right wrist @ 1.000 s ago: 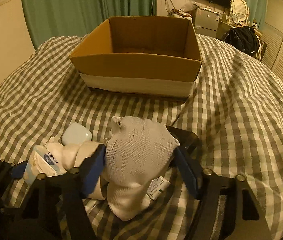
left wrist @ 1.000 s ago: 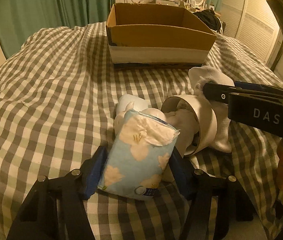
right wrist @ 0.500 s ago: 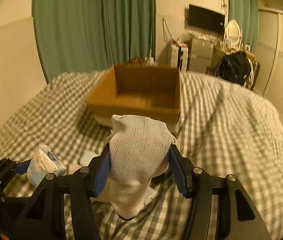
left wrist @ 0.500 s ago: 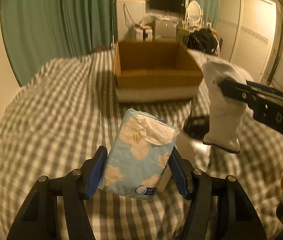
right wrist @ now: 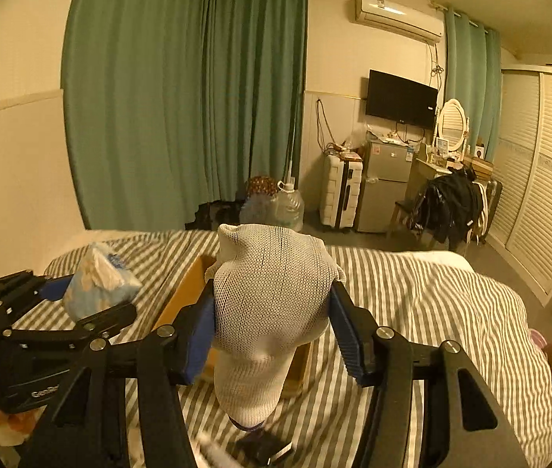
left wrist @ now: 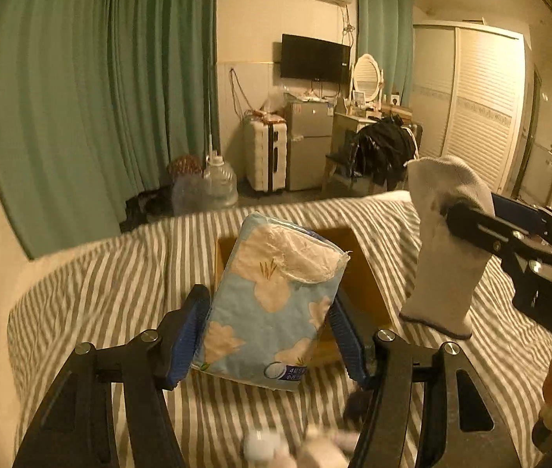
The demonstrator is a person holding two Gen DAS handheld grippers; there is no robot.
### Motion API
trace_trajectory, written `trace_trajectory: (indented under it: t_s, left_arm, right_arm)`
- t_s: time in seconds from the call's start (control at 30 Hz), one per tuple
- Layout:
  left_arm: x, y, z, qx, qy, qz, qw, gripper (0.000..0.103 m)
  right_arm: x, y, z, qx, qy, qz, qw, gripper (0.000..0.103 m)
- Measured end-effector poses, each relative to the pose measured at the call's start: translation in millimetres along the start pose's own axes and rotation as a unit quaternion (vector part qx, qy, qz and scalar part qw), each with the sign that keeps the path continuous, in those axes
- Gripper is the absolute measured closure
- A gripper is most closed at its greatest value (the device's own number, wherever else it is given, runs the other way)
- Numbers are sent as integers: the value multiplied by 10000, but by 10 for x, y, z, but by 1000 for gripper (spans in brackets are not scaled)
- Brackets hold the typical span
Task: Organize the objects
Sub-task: 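Carry the tissue pack into the box with left tool while right tool carries the sock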
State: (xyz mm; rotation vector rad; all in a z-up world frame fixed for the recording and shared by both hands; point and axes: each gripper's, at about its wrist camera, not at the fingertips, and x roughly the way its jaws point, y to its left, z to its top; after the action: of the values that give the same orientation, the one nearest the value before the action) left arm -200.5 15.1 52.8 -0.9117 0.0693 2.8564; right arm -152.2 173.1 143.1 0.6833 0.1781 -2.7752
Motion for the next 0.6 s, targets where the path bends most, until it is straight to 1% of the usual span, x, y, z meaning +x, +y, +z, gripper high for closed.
trace_trajectory:
  t_s: [0.1, 0.23, 0.37, 0.43, 0.5, 0.6]
  left_arm:
    - [346, 27, 158, 6, 33, 5, 10000, 40]
    - [919, 59, 184, -70, 230, -45, 9997, 40]
    - [1360, 62, 52, 64, 461, -33, 9989, 40]
    - [1521, 57, -35, 76, 628, -115, 9979, 40]
    - [1617, 81, -91, 78, 687, -145, 9975, 40]
    - [1721, 89, -161, 101, 778, -141, 9968, 40]
  right_arm:
    - [360, -64, 149, 7, 121, 29, 9999, 49]
    - [945, -147, 139, 80, 418, 96, 9990, 49]
    - [1564, -224, -25, 202, 838, 196, 9961, 49]
    - [1763, -242, -132, 236, 1023, 265, 9941, 49]
    - [1900, -266, -279, 326, 1203, 396, 9914, 49]
    - [2018, -291, -363, 287, 1265, 416, 9907, 48]
